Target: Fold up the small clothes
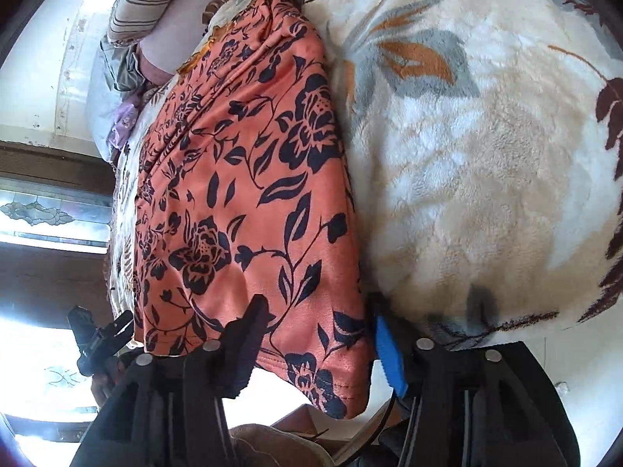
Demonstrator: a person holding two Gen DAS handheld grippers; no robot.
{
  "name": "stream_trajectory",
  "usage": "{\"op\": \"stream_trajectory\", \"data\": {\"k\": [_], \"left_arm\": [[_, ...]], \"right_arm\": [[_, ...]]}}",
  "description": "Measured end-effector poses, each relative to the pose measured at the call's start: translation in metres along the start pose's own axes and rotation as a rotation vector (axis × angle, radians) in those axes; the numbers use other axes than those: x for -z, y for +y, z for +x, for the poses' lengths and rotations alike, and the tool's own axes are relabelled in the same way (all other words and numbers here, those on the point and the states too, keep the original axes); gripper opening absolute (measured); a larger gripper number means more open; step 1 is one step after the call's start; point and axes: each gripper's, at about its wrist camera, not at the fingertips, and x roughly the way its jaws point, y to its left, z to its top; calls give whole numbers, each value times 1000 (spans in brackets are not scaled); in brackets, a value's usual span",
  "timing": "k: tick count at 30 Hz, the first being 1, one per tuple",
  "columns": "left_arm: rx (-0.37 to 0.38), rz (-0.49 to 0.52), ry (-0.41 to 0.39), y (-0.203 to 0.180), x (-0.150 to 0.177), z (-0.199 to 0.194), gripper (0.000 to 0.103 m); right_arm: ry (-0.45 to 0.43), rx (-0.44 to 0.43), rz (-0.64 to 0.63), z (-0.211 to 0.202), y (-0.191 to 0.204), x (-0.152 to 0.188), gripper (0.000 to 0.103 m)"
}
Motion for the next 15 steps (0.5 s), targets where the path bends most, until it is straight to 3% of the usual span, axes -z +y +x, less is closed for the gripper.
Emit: {"op": "stream_trajectory", "data": {"k": [2, 4, 5, 6, 7, 8, 9, 10, 15], "left_arm": [[7, -8, -3, 1, 2, -2, 84], [-27, 6, 2, 1, 2, 1, 52], [-78, 15, 5, 2, 2, 2, 25], [-88, 14, 4, 4, 3, 2, 20], [-69, 6, 7, 6, 2, 1, 18], [-60, 1, 9, 8, 2, 0, 8], [-48, 5, 5, 7, 2, -4, 7], [-49, 15, -12, 6, 2, -11, 7], [-51, 43, -146, 1, -6, -63, 7]], "right_arm": [[-1, 25, -25, 2, 4, 2, 63], [1, 45, -39, 3, 9, 4, 64], [5, 60, -53, 4, 11, 5, 63], [11, 83, -69, 6, 14, 6, 58], [17, 123, -82, 7, 15, 7, 38], [18, 156, -92, 7, 15, 8, 30], [18, 167, -97, 7, 15, 8, 15], [21, 168, -103, 5, 16, 8, 8], [-25, 269, -183, -30, 22, 5, 7]]}}
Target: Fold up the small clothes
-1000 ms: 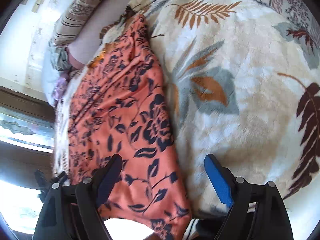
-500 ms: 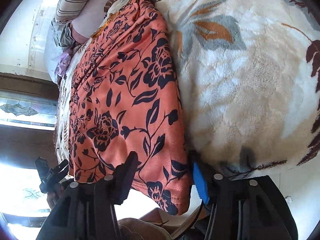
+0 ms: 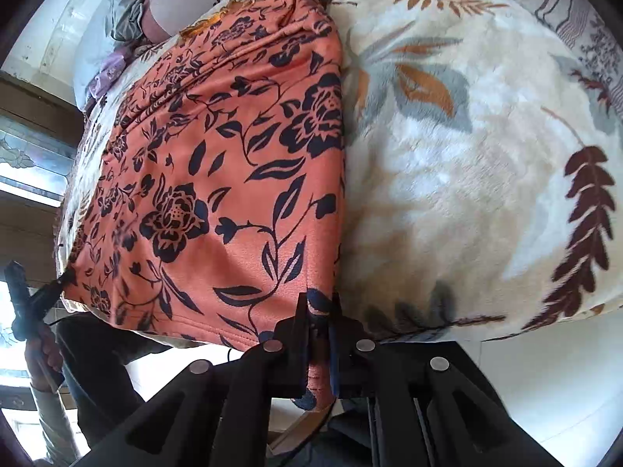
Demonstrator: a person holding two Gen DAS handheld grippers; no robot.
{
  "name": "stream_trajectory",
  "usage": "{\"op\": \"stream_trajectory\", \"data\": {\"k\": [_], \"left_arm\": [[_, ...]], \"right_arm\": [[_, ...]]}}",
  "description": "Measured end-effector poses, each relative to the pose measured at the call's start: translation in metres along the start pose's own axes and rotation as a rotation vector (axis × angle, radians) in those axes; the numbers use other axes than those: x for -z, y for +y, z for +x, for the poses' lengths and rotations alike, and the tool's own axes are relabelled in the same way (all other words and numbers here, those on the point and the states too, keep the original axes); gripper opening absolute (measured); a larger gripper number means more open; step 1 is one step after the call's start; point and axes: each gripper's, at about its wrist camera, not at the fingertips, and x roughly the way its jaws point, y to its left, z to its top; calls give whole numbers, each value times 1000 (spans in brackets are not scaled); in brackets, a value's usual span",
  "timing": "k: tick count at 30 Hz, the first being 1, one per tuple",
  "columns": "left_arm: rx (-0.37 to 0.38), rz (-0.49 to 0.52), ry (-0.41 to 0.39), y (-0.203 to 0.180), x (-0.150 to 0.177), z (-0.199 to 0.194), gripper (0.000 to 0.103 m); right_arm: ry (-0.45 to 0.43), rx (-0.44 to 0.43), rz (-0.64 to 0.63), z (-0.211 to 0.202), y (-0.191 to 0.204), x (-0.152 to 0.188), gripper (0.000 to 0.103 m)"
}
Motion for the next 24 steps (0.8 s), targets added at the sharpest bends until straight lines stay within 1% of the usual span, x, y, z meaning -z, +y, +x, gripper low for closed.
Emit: {"op": "stream_trajectory", "data": {"k": [2, 3, 4, 5, 6, 7, 8, 9, 10, 11, 12, 13, 14, 17, 18, 19, 20, 21, 22, 23, 24], "left_arm": [[7, 19, -3, 1, 0, -6, 7], [-1, 17, 11, 4, 1, -1, 7], [-10, 10, 33, 6, 4, 8, 7], [-16, 1, 75, 8, 7, 20, 7], [-20, -11, 113, 10, 11, 29, 7], [-16, -24, 126, 9, 13, 36, 9], [-9, -33, 117, 5, 17, 37, 19], [0, -33, 99, 4, 18, 34, 41], [9, -27, 81, 2, 18, 30, 55], [11, -21, 64, 0, 18, 27, 76], [4, -16, 41, -2, 17, 25, 78], [-5, -5, 26, -5, 16, 25, 78], [-15, 7, 28, -7, 15, 28, 78], [-32, -4, 86, -7, 16, 48, 78], [-30, -10, 104, -7, 18, 54, 77], [-33, -8, 110, -8, 20, 57, 73], [-48, 3, 113, -10, 22, 58, 54], [-66, 20, 117, -12, 23, 59, 29], [-67, 28, 121, -13, 24, 58, 20], [-50, 27, 122, -12, 23, 55, 12], [-43, 30, 113, -13, 22, 52, 11]], "right_arm": [[-16, 72, -41, -15, -4, 0, 7], [-6, 66, -47, -15, -7, 2, 8], [9, 29, -30, -10, -12, 3, 11], [33, -12, 8, -3, -20, 4, 11], [47, -33, 41, 3, -25, 4, 11], [33, -51, 65, 3, -27, 6, 15], [2, -84, 87, -1, -28, 7, 18], [-21, -128, 109, -4, -29, 8, 36], [-39, -159, 131, -8, -30, 8, 73], [-61, -161, 140, -12, -29, 8, 87], [-84, -143, 132, -15, -27, 7, 93], [-86, -131, 115, -15, -25, 5, 93], [-70, -134, 103, -11, -22, 2, 93], [-21, -124, 91, 7, -14, 0, 88], [1, -122, 81, 14, -12, 1, 67], [35, -117, 71, 22, -8, 2, 34], [53, -89, 56, 28, -4, 3, 29], [61, -64, 35, 30, 0, 4, 27], [66, -56, 26, 30, 1, 5, 26], [66, -51, 25, 29, 2, 4, 25], [64, -46, 23, 27, 2, 3, 22]]}}
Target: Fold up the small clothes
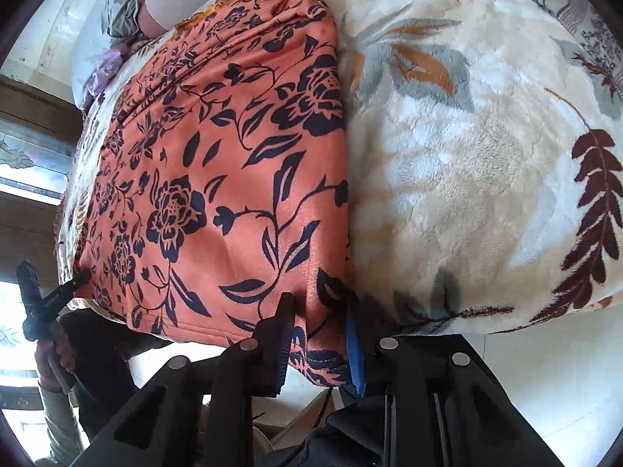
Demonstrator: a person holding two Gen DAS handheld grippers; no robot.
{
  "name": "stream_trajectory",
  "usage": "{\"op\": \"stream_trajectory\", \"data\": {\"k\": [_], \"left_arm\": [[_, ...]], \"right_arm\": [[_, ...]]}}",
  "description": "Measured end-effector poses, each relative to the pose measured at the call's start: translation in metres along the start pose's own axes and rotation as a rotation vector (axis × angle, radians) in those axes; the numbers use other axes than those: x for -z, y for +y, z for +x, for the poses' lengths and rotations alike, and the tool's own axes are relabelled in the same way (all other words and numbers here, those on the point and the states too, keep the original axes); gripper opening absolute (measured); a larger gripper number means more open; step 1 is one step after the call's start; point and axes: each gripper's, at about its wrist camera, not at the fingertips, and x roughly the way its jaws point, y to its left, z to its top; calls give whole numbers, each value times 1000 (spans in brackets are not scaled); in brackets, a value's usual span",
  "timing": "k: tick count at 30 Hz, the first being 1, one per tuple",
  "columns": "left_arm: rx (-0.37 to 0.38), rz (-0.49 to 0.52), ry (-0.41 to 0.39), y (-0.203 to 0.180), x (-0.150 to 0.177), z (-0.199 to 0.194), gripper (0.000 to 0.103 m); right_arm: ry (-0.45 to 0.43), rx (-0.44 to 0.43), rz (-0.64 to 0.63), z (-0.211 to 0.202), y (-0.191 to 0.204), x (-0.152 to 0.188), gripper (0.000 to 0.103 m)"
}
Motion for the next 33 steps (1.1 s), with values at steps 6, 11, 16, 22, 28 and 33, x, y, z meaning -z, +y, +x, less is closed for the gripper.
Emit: {"op": "stream_trajectory", "data": {"k": [6, 11, 16, 22, 28, 33], "left_arm": [[-10, 14, 9, 2, 0, 3, 53], [-30, 56, 19, -7, 5, 10, 66], [-14, 38, 36, -2, 7, 10, 66], [-10, 69, 58, -2, 8, 9, 13], [107, -2, 25, 11, 10, -12, 10], [115, -53, 66, 20, 11, -4, 20]], "right_arm": [[7, -17, 35, 4, -5, -7, 67], [88, -15, 12, 18, 3, -1, 30], [110, -65, 73, 16, -11, 9, 25], [126, -92, 64, 21, -12, 8, 19], [51, -204, 111, 4, -18, 14, 10], [28, -242, 125, -2, -21, 17, 10]]}}
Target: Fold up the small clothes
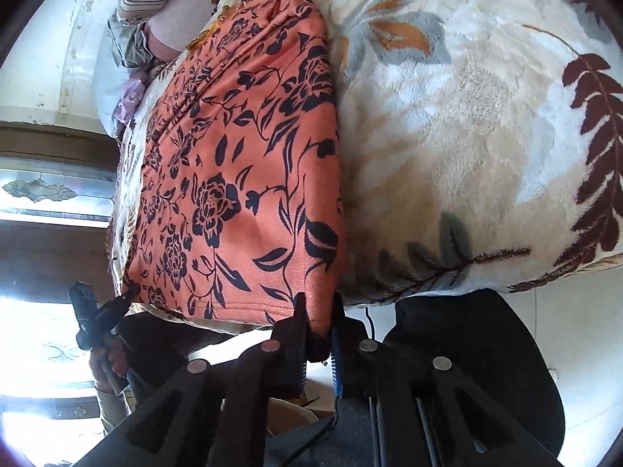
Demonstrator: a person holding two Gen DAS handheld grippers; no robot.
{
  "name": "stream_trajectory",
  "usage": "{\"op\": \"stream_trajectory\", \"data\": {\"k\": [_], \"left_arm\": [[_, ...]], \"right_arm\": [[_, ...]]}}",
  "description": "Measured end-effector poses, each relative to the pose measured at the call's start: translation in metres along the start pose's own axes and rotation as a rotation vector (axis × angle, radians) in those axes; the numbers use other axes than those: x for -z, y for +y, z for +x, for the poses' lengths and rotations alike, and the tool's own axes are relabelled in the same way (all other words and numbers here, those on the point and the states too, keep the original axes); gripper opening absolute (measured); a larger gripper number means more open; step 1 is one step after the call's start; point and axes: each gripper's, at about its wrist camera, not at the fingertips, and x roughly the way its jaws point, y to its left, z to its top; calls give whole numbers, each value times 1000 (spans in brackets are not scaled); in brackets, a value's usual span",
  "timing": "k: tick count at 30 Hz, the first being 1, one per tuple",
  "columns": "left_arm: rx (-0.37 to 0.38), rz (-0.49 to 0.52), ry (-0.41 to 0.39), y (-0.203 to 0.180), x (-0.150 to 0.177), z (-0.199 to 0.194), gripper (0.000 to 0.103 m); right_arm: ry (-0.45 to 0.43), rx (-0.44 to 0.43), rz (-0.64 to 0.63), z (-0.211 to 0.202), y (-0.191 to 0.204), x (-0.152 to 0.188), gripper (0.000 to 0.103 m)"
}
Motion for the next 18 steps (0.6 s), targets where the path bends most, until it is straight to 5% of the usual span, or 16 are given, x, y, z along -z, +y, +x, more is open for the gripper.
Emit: {"op": "stream_trajectory", "data": {"k": [4, 5, 7, 18], "left_arm": [[19, -13, -8, 1, -1, -2, 20], [23, -4, -15, 1, -1, -4, 11], [28, 15, -30, 0, 0, -9, 9], [137, 36, -139, -17, -23, -45, 8]], "right_arm": [[-2, -12, 1, -3, -2, -4, 10], [-4, -17, 2, -5, -2, -6, 10], [-12, -40, 5, -12, -4, -7, 10], [-154, -360, 58, -37, 9, -10, 10]]}}
